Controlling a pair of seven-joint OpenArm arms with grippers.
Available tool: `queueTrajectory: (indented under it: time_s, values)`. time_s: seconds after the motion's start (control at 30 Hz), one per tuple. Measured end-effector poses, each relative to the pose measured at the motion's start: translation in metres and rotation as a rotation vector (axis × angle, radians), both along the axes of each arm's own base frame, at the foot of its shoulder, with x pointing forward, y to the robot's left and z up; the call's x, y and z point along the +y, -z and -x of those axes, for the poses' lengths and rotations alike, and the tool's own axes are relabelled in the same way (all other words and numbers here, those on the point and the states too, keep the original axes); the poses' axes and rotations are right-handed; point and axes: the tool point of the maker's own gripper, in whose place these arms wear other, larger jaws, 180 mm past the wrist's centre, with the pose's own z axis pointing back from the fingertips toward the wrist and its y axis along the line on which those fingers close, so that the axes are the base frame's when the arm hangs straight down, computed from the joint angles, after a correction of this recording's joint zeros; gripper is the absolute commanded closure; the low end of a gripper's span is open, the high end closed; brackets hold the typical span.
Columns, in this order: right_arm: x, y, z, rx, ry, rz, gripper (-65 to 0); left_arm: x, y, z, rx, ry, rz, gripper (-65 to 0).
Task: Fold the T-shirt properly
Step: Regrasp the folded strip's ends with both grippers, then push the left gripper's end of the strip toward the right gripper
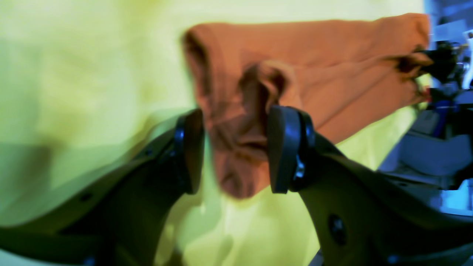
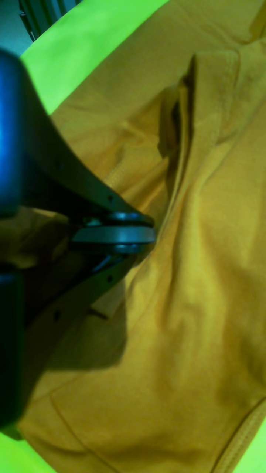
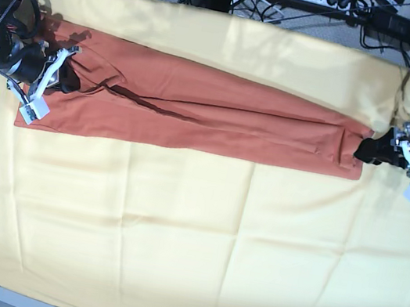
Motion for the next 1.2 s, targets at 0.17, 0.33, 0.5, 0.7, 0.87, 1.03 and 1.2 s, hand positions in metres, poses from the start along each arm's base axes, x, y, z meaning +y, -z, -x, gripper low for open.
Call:
queueTrajectory:
  time_s: [0.17,0.33,0.5,0.7,0.87,1.03,1.2]
  values:
    - [0.0,0.0,0.0,0.0,0.0,0.001,0.0,-0.027,0.008,0.007,0.029,0.051,0.064,-29.9]
    - [0.0,0.0,0.0,-0.001,0.0,0.0,0.0,-0.03,0.008,0.01,0.037,0.065,0.071,-25.8]
    - [0.0,0.0,-0.001,-0.001,0.0,0.0,0.0,-0.029,0.01,0.011,0.047,0.099,0.033,0.0]
    - [0.0,-0.001,-0.001,-0.002,0.0,0.001,0.0,-0.027,0.005,0.001,0.036,0.104,0.013,0.0]
    - [0.0,-0.001,-0.001,-0.002,0.0,0.001,0.0,-0.022,-0.007,-0.011,0.009,0.099,-0.001,0.0]
    - [0.0,-0.001,-0.001,-0.003,0.0,0.0,0.0,-0.024,-0.013,-0.012,0.01,0.121,0.012,0.0]
    - [0.0,-0.001,-0.002,-0.007,0.001,0.0,0.0,-0.03,-0.016,-0.006,0.036,0.165,-0.012,0.0]
